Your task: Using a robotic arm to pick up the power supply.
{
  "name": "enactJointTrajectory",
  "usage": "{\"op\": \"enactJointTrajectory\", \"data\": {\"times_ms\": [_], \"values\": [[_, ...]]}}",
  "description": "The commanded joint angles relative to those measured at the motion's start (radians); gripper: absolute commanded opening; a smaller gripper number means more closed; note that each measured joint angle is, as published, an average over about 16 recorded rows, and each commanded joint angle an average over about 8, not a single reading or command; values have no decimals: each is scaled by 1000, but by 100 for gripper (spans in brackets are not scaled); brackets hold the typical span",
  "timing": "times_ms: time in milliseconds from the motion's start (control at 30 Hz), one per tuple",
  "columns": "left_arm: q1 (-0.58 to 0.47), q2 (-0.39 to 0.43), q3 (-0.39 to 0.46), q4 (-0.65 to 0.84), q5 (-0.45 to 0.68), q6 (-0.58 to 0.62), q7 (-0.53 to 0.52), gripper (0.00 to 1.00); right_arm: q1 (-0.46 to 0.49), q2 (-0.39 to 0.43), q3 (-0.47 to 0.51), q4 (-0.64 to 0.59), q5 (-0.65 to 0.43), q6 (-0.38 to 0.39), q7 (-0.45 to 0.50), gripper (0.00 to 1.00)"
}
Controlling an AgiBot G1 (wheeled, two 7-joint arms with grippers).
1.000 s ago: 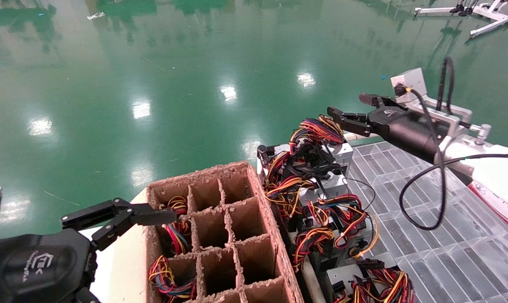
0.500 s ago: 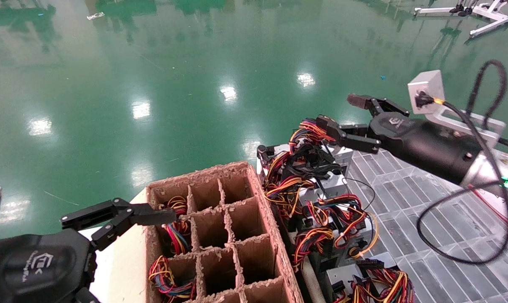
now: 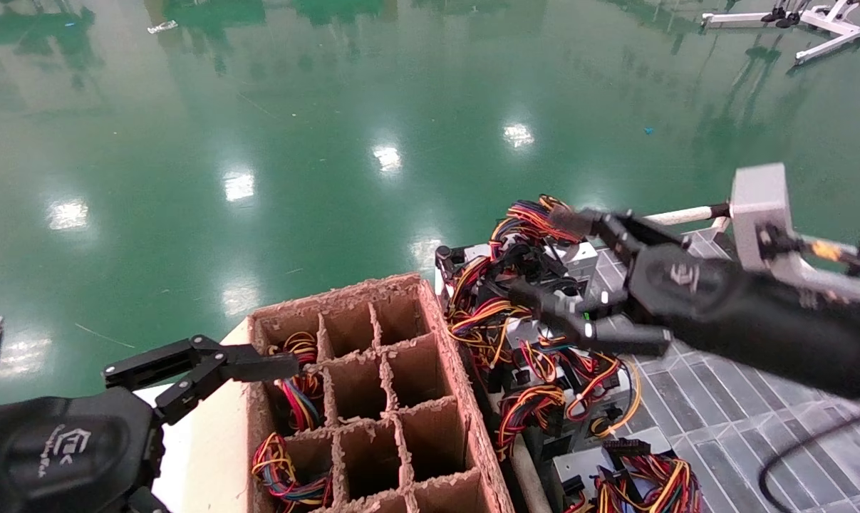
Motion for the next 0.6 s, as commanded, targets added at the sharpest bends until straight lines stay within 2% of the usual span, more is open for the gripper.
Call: {"op": "enactJointTrajectory", "data": {"times_ms": [33, 433, 600], "values": [[0, 0, 0, 0, 0, 0, 0, 100, -22, 18, 5, 42, 16, -27, 14, 100], [0, 0, 0, 0, 0, 0, 0, 100, -149, 123, 30, 284, 107, -177, 91, 100], [0, 0, 0, 0, 0, 0, 0, 100, -172, 142, 34, 330, 124, -206, 103, 100]]}}
